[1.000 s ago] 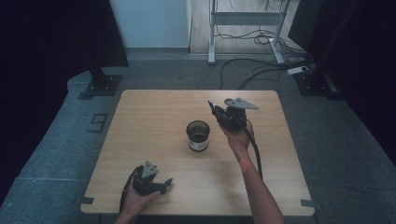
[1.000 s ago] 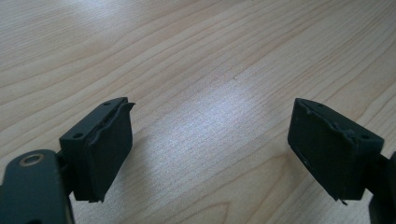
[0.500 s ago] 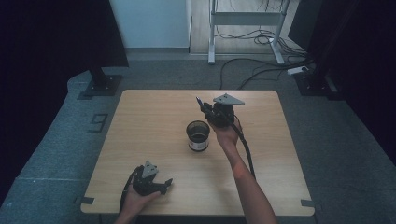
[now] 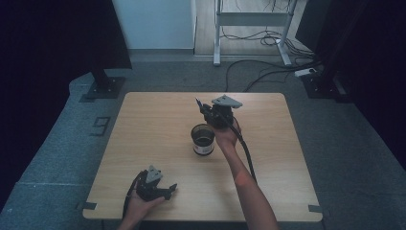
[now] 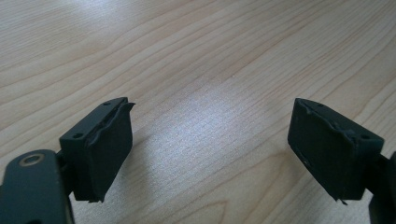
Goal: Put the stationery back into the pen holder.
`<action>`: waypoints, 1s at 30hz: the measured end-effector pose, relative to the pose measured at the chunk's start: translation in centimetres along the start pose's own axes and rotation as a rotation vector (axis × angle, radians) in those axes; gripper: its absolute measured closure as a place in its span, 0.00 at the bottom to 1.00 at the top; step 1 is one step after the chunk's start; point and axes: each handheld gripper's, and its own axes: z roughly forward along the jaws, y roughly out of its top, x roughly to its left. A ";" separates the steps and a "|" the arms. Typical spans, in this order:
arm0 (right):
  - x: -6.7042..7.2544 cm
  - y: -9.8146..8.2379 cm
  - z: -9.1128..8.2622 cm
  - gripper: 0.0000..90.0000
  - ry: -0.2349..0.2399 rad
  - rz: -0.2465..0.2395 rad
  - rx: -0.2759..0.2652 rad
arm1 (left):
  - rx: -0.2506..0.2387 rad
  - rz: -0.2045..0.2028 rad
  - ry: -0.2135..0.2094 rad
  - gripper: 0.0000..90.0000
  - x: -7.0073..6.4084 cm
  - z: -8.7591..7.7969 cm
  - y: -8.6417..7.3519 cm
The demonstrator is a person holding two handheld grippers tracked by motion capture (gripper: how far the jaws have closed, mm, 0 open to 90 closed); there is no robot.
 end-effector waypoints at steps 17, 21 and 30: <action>0.8 -0.5 3.2 0.86 -0.001 -0.028 0.015 | 0.001 -0.002 -0.010 0.15 0.1 0.0 0.0; 0.8 -0.7 3.6 0.86 -0.007 -0.035 0.019 | 0.002 -0.001 -0.008 0.16 0.1 0.0 0.0; 0.5 -1.7 4.5 0.86 -0.014 -0.029 0.040 | 0.002 -0.003 -0.011 0.16 0.1 0.0 0.0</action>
